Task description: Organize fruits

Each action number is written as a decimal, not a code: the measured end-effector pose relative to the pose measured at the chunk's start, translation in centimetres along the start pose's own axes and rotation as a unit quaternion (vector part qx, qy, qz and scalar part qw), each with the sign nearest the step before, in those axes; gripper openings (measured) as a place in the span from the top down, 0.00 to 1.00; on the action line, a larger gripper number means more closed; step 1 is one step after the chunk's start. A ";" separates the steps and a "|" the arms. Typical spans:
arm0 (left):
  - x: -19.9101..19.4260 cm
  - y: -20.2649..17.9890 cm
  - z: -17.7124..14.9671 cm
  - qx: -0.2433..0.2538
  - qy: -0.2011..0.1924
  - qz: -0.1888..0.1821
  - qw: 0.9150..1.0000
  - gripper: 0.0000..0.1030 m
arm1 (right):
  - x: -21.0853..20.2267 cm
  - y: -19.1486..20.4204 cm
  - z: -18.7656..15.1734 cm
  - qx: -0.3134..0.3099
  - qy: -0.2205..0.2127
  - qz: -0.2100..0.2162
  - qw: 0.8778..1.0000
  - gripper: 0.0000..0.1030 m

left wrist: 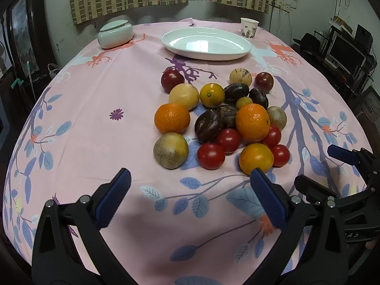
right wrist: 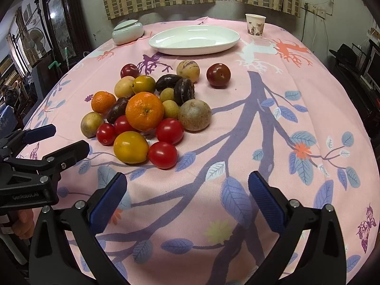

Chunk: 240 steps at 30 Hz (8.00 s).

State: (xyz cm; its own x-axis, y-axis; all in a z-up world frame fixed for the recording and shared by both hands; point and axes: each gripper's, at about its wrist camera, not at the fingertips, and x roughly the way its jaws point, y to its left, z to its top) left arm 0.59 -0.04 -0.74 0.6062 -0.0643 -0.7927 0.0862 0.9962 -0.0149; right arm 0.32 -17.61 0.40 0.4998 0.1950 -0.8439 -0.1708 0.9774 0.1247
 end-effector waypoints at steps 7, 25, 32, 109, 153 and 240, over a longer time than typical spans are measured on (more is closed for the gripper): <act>0.3 0.0 -0.1 0.001 0.005 -0.003 1.000 0.02 | 0.0 0.0 0.0 0.000 0.001 0.000 1.000 0.01; 0.8 0.2 -0.3 -0.006 0.016 -0.004 1.000 0.02 | 0.2 0.1 -0.2 0.000 0.003 0.002 1.000 0.01; 1.0 0.8 0.0 0.001 0.009 -0.008 1.000 0.02 | 0.4 0.1 -0.4 0.003 0.001 0.007 1.000 0.01; 0.3 3.3 7.2 0.075 -0.028 -0.104 0.991 0.64 | -2.4 1.1 8.0 -0.176 -0.059 0.011 0.983 0.71; 5.3 4.1 10.8 0.012 -0.024 -0.077 0.997 0.10 | 2.6 -4.0 10.1 -0.060 -0.050 0.081 0.994 0.01; 4.0 3.6 6.2 0.080 -0.013 -0.084 0.993 0.56 | 2.0 -3.3 9.1 -0.123 -0.015 0.045 0.991 0.60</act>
State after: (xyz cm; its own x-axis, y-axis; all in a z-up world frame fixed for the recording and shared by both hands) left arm 8.24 2.95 -0.16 0.5932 -0.2320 -0.7709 0.3106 0.9494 -0.0466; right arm 9.66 -19.68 3.04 0.4971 0.2855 -0.8193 -0.4154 0.9074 0.0641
